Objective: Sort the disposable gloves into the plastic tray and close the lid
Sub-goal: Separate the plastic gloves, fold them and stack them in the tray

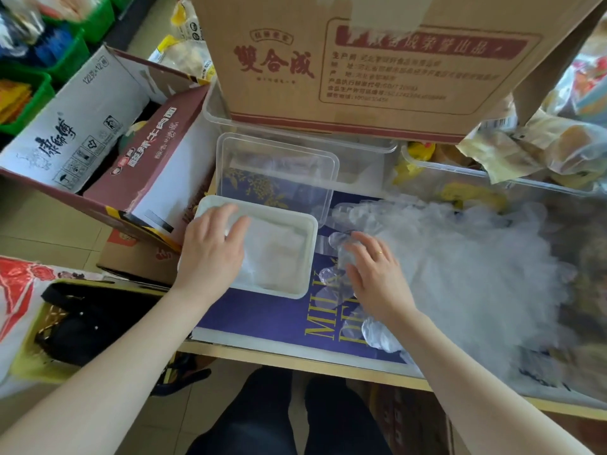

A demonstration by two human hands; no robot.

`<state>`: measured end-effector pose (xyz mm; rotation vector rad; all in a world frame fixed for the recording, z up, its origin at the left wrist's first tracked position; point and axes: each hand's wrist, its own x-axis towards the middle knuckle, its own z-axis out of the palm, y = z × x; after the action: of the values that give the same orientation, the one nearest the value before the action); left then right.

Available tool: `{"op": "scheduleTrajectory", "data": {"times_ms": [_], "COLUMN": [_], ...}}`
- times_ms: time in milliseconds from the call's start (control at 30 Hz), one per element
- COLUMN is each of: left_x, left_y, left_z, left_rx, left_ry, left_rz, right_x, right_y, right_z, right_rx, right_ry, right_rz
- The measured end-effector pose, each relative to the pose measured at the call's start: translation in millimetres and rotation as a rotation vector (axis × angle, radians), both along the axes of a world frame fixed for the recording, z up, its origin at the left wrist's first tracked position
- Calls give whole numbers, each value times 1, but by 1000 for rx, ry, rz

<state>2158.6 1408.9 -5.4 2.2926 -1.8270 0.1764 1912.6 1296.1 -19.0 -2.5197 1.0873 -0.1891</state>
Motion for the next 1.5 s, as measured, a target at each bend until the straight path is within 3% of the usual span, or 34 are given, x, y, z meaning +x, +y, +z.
{"op": "scheduleTrajectory", "data": {"times_ms": [100,267,400,533,633,700,800,1033,1300,1500], "left_x": [7,1,5,8,12,17,23,33,29,23], "left_y": [5,8,3,-1,4,5,2,0,1,4], "left_z": [-9,-26,-29,-12,-8,-10,-17,-33,-41,-37], "left_rx": [91,523,605,289,86,30,73,124,68,96], "left_ry": [44,186,189,81,132,276,463,48,-28,-65], "left_rz": [126,134,127,-17,162,302,387,123,78,127], "right_x": [38,85,109,121,122,122,121,132,162,168], "right_y": [15,33,28,21,22,23,23,24,26,28], "right_z": [4,1,-8,-17,-17,-17,-13,-5,-13,-18], "right_rx": [17,90,101,69,77,71,34,21,215,140], "right_ry": [16,179,361,491,514,489,460,366,245,243], "right_rz": [199,466,468,431,389,354,316,172,2,-27]}}
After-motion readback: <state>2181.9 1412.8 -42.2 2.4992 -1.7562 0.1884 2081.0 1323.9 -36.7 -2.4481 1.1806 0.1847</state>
